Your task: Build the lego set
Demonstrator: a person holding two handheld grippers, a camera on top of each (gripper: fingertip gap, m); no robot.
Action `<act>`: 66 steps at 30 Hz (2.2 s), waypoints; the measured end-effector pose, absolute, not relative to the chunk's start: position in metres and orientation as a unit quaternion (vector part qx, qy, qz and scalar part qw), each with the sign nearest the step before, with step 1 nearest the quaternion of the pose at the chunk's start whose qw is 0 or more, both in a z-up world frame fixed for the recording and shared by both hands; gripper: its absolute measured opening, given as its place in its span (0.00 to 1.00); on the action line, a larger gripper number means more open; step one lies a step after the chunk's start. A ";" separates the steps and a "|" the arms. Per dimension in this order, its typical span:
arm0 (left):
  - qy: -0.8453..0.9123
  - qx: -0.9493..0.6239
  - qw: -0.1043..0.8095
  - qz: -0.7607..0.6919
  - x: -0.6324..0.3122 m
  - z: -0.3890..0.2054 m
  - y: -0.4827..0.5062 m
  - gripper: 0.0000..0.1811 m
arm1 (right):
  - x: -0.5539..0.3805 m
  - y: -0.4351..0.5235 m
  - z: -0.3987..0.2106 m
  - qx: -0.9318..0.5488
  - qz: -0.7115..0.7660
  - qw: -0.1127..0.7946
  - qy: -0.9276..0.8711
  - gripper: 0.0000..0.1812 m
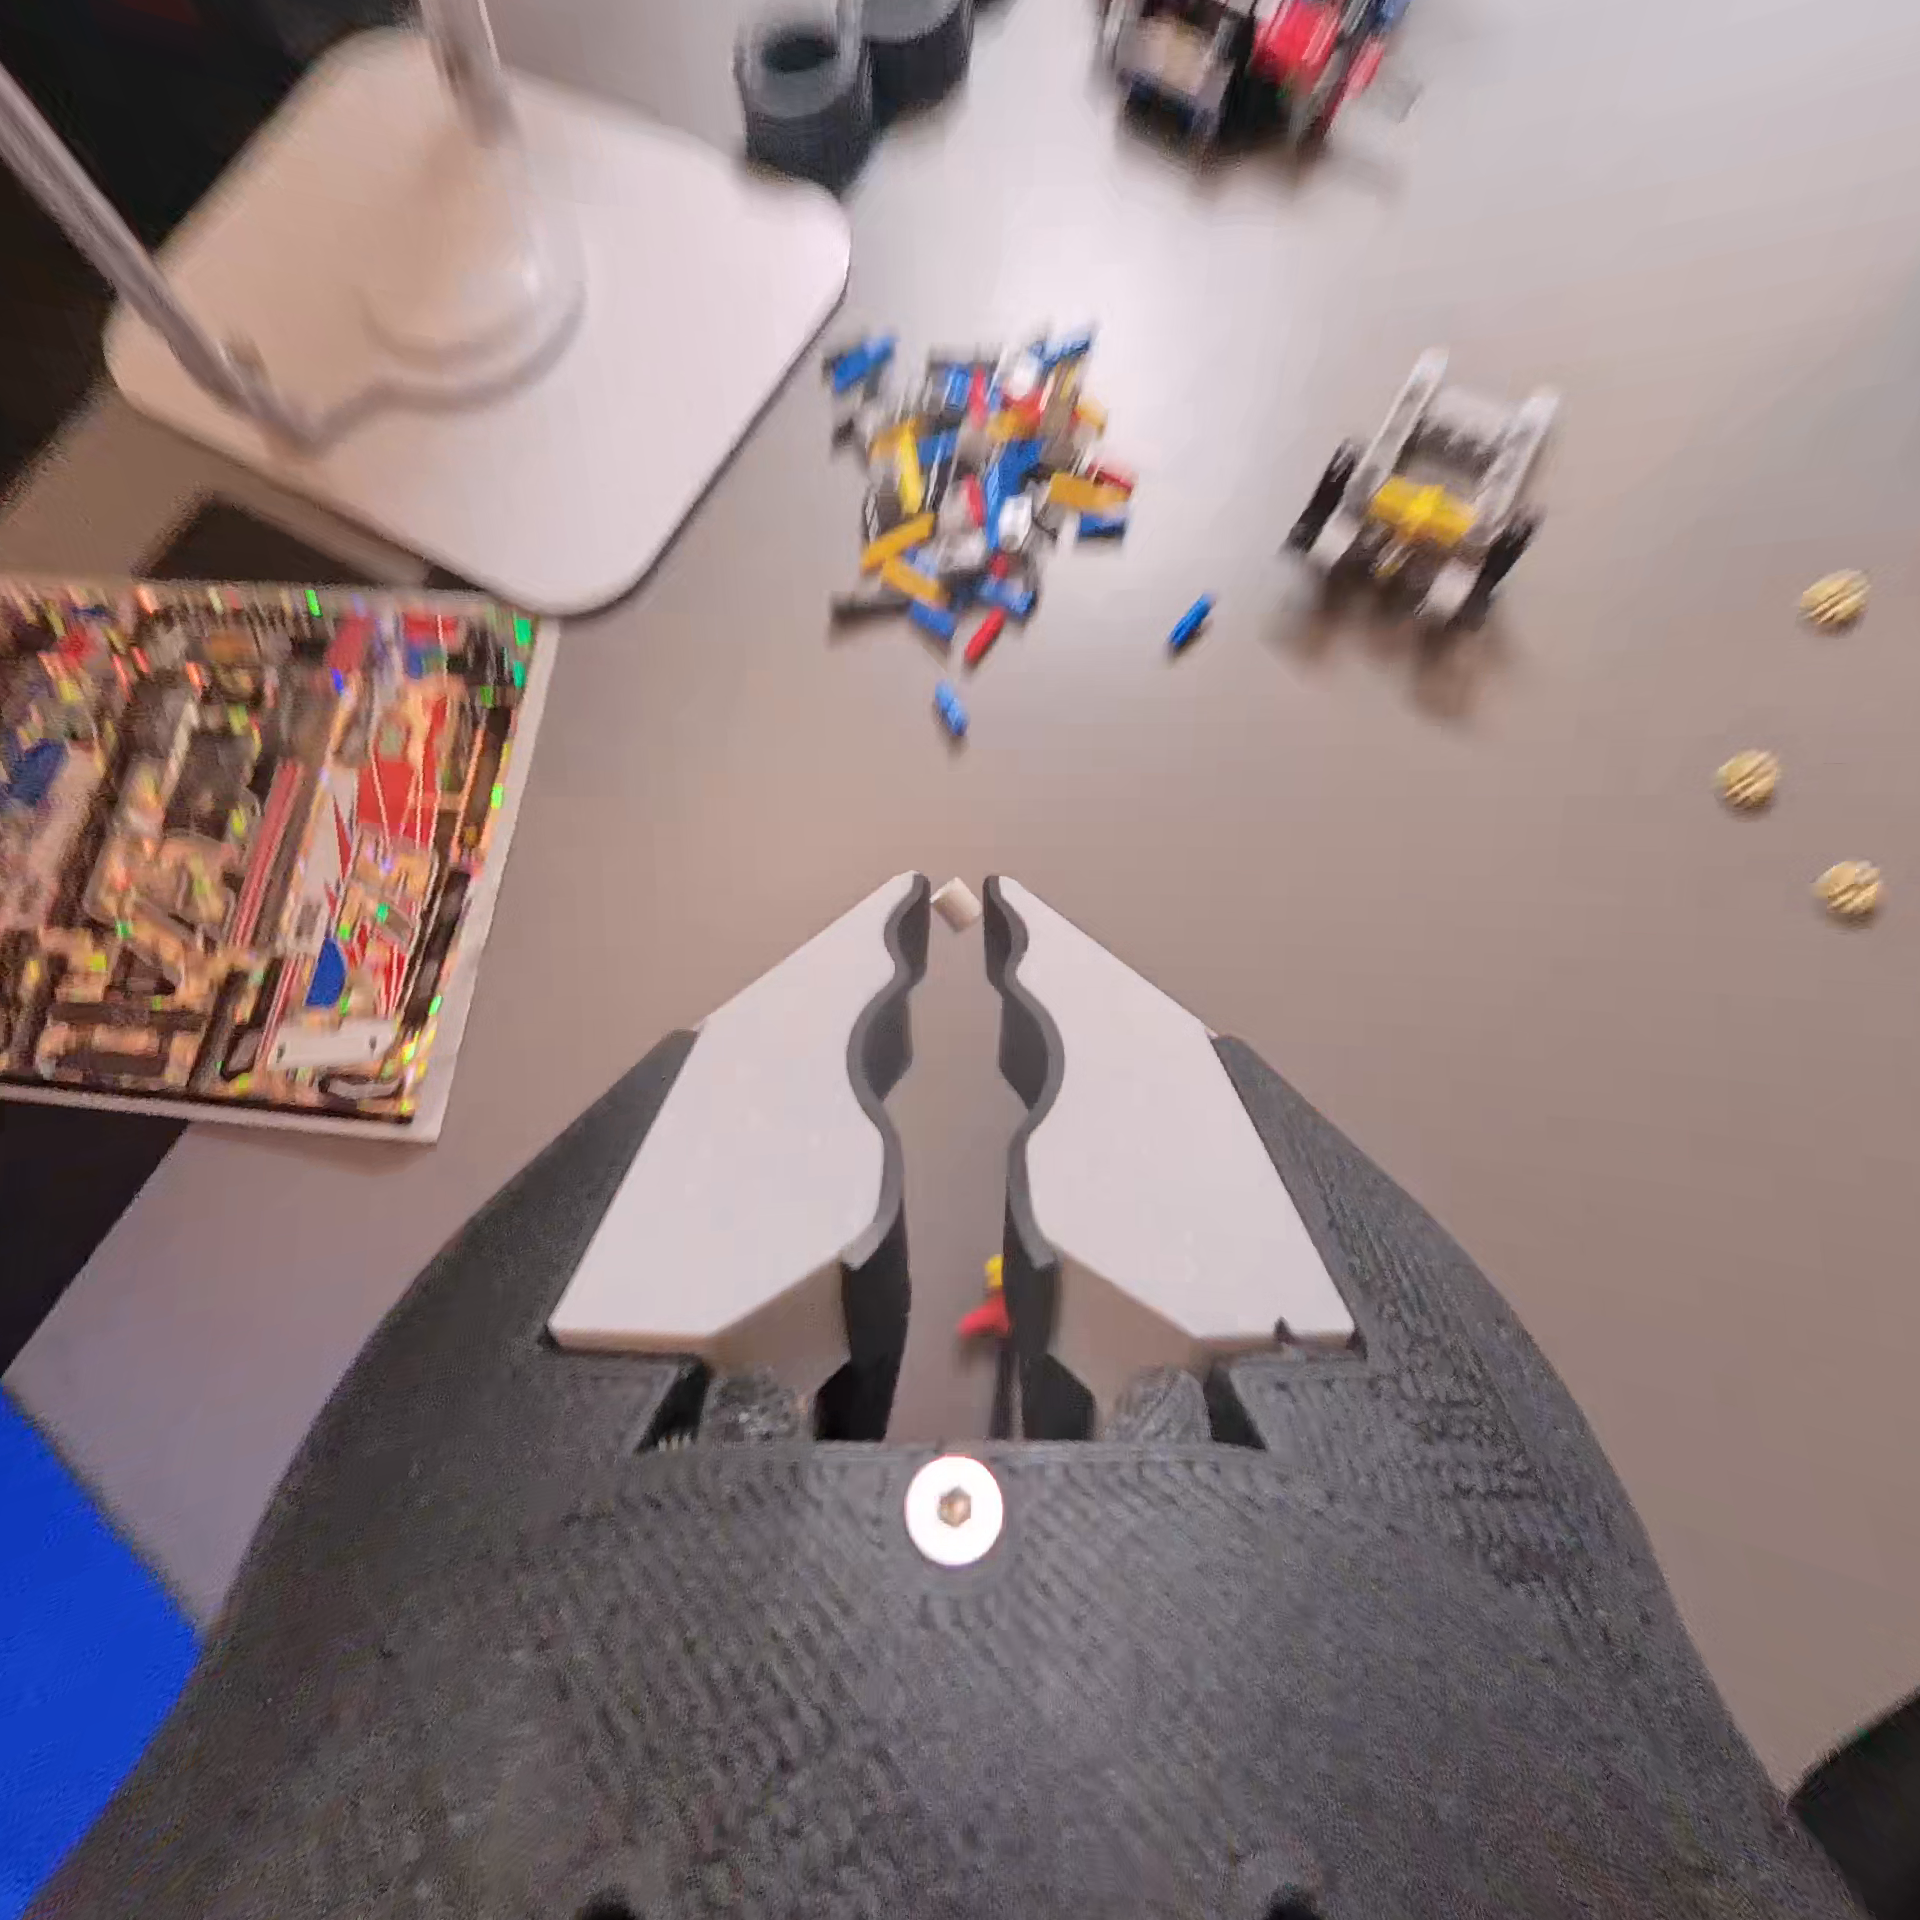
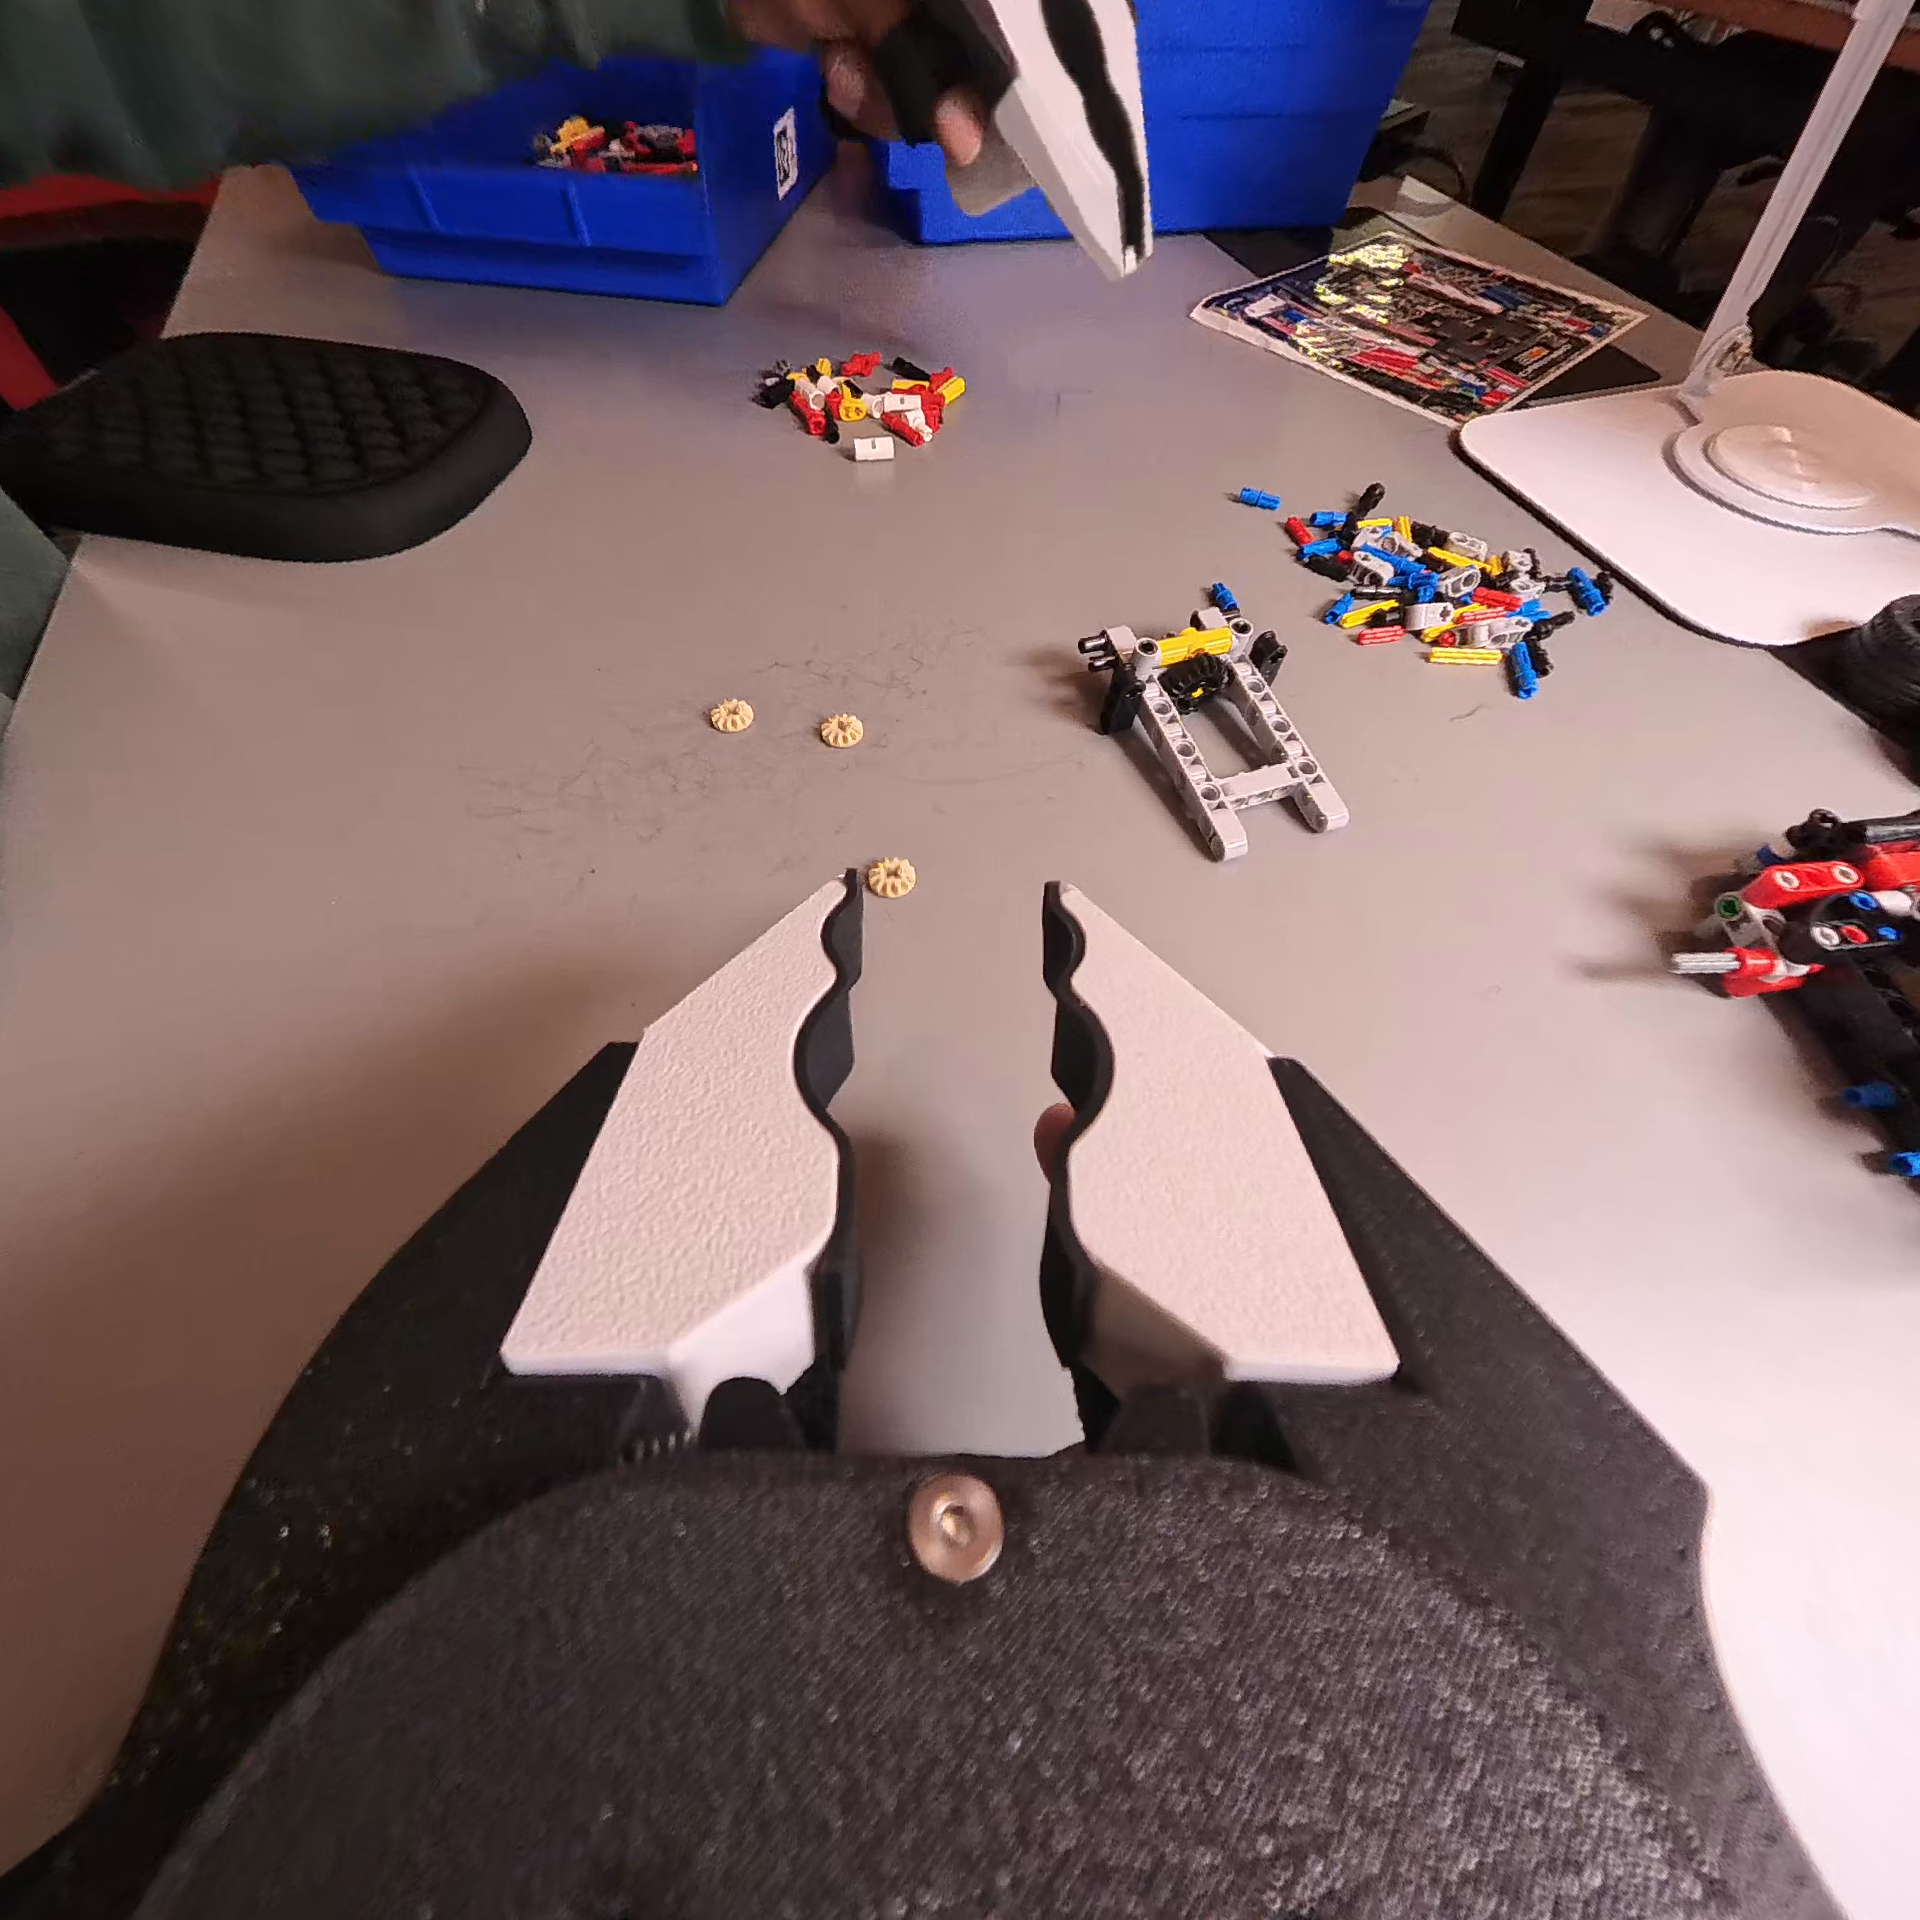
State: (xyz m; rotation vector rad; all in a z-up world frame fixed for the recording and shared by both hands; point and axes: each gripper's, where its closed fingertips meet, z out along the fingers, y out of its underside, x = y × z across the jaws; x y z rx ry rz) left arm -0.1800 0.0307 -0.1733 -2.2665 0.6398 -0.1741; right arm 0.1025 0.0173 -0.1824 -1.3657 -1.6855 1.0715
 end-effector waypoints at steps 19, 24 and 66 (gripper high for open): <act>0.410 -0.641 0.637 0.126 -0.012 -0.136 -0.042 0.04 | -0.010 -0.036 -0.131 -0.607 0.537 0.251 -0.530 0.16; 0.421 -0.639 0.630 0.137 -0.011 -0.139 -0.043 0.04 | -0.023 -0.043 -0.142 -0.610 0.532 0.222 -0.543 0.11; 0.443 -0.801 0.351 -0.199 0.002 -0.230 -0.095 0.08 | 0.016 -0.085 -0.212 -0.437 0.322 0.190 -0.818 0.13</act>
